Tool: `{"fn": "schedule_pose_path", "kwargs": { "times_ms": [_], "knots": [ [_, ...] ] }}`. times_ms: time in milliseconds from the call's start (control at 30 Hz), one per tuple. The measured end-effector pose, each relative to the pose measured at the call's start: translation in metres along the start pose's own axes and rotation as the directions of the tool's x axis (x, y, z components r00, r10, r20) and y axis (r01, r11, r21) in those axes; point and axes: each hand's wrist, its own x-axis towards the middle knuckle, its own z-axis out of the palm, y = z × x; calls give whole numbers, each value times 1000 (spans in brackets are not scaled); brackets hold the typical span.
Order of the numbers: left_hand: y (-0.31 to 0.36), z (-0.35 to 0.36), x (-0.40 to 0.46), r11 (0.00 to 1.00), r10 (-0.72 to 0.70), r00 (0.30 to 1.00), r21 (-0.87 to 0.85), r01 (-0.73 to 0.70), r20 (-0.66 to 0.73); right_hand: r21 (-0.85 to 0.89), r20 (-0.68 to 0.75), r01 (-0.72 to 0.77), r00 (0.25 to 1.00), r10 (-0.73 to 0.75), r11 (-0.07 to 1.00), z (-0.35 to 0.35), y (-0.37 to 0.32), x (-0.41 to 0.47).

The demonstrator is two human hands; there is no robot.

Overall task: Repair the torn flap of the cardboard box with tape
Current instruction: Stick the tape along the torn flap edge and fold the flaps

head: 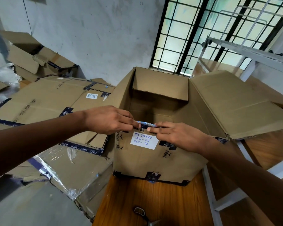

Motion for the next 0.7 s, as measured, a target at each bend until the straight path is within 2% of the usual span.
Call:
{"fn": "schedule_pose_path", "kwargs": {
  "times_ms": [133,267,367,433,500,567,600,633,700],
  "knots": [
    [1,4,-5,998,51,998,43,-53,47,58,-35,-1,999,3,998,1,-3,-7],
    [8,1,-17,998,22,998,57,-25,50,40,-145,1,989,5,999,4,-9,-14],
    [18,-3,-17,997,-71,997,-1,71,13,224,-234,-70,964,123,972,0,-20,-19],
    [26,-5,-14,973,-202,978,-118,197,-40,400,-339,-160,889,308,902,-9,-27,-17],
    [31,-8,-3,904,-391,913,-233,358,-116,488,-450,-221,765,461,844,-11,-31,-8],
    [30,-9,11,791,-588,795,-310,527,-148,587,-431,-297,673,601,753,-13,-31,8],
    [27,-9,18,743,-647,751,-331,581,-134,623,-377,-343,655,654,703,-14,-29,17],
    [24,-7,24,717,-671,734,-338,609,-101,632,-312,-392,661,682,669,-13,-28,26],
    [19,1,32,704,-665,746,-344,621,-15,605,-204,-455,704,680,653,-8,-26,40]
  ]
}}
